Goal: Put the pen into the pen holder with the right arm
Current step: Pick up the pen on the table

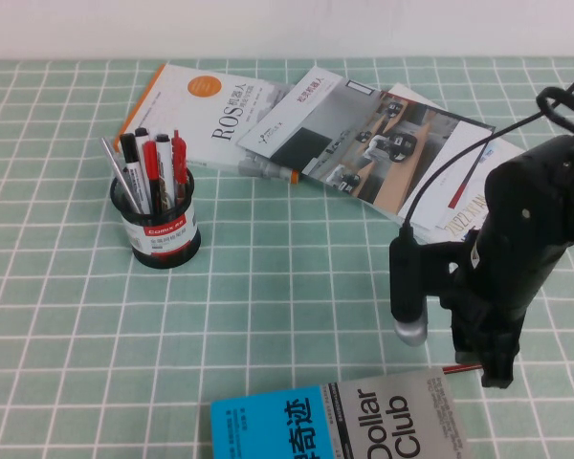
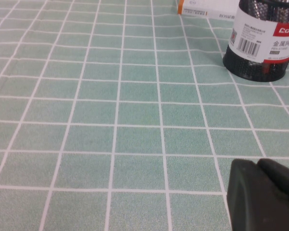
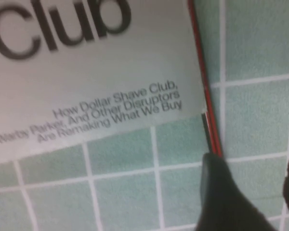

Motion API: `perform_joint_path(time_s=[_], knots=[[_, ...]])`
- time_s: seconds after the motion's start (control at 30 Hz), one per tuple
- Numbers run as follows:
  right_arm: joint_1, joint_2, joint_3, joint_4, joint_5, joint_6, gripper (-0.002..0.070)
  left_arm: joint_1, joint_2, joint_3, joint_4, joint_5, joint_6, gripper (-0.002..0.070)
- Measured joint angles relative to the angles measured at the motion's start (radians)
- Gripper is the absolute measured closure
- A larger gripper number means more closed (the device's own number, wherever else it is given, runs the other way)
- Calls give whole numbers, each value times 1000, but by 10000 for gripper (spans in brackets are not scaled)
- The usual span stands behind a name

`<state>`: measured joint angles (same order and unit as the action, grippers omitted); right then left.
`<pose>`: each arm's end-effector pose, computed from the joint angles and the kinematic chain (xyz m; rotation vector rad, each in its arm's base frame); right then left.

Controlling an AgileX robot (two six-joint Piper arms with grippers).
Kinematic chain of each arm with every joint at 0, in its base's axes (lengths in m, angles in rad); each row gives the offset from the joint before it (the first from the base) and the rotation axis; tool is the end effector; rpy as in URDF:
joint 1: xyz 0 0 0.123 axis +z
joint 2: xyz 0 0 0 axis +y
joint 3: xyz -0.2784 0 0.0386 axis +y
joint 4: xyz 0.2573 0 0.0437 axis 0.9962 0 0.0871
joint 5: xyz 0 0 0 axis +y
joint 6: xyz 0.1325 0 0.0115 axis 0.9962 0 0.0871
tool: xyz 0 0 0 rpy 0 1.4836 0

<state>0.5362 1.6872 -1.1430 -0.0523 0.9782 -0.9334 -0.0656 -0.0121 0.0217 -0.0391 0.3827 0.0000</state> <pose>0.2878 0.1643 0.1676 -2.0511 2.2108 -0.1075 0.1053 -0.0089 0.1595 0.0376 1.8761 -0.0838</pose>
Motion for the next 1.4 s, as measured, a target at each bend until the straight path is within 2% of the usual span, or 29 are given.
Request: perform_joint_path(time_s=[0.2,0.4,1.0,1.4], knots=[[-8,35,0,-7,-25,-75,412,0,0,0,0,0,0,681],[-8,67,-2,-7,-71,-189,356,0,0,0,0,0,0,681],[-8,145,-15,-32,-108,-209,344,0,0,0,0,0,0,681],[-17,71,-12,-35,-108,-209,342,0,0,0,0,0,0,681]])
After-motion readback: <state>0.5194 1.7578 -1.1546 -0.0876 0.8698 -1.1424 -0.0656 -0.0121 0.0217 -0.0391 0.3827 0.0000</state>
